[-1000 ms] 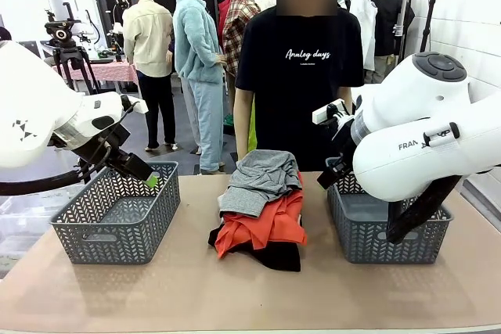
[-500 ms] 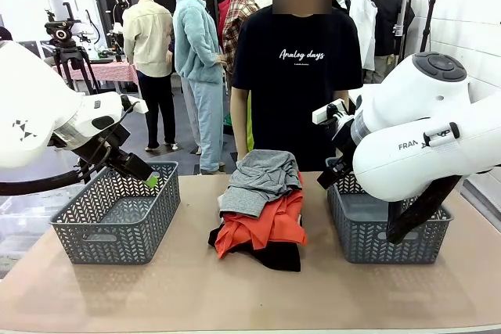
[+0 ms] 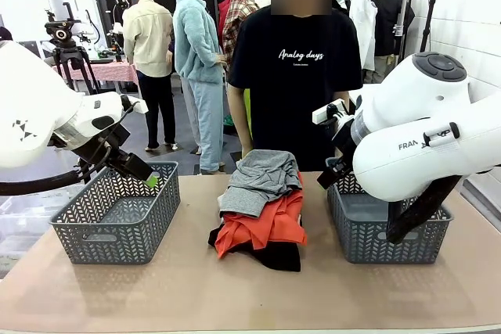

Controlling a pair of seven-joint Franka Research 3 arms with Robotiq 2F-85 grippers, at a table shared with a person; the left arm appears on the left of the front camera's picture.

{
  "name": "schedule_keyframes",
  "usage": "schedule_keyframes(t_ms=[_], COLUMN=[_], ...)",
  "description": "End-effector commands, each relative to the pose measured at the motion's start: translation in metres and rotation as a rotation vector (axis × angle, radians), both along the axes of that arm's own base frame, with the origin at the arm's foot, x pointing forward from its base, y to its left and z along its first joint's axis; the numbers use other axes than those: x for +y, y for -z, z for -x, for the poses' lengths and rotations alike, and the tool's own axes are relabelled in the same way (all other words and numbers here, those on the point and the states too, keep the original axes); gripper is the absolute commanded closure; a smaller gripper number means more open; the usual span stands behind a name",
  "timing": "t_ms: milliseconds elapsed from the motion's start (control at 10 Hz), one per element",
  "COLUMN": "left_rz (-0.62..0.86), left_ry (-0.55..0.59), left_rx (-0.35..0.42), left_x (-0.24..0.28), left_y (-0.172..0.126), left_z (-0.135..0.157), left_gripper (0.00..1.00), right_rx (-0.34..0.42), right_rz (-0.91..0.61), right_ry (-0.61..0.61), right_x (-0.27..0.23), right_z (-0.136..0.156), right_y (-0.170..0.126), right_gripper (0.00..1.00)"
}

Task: Sort the tops and bottoms.
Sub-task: Lift clothes from the center of the table with your left hand.

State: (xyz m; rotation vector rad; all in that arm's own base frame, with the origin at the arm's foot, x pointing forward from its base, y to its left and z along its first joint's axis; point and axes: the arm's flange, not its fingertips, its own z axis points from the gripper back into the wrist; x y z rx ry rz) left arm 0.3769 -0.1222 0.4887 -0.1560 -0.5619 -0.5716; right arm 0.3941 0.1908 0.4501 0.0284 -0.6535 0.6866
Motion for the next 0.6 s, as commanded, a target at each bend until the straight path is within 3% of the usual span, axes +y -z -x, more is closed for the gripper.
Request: schedule_keyframes(t_ms=[0,200,500], left_rz=[-0.108,-0.112,-0.127], left_ry=[-0.003,0.031,0.024], left_rx=[-0.021,-0.08,-0.052], left_x=[-0.014,-0.05,-0.103], left_y=[0.002,-0.025,-0.044], left_z=[-0.005,-0.036,-0.107], left_gripper=[0.0,0.0,0.0], right_rx=[-0.005,-0.005,-0.005], right_rz=[-0.003,-0.003,-0.003], right_ry=[0.001,0.001,0.001], right_x=[0.0,0.0,0.0], right_z=[-0.001,-0.001,-0.001], right_y=[0.001,0.001,0.001], right_gripper=[0.0,0.0,0.0])
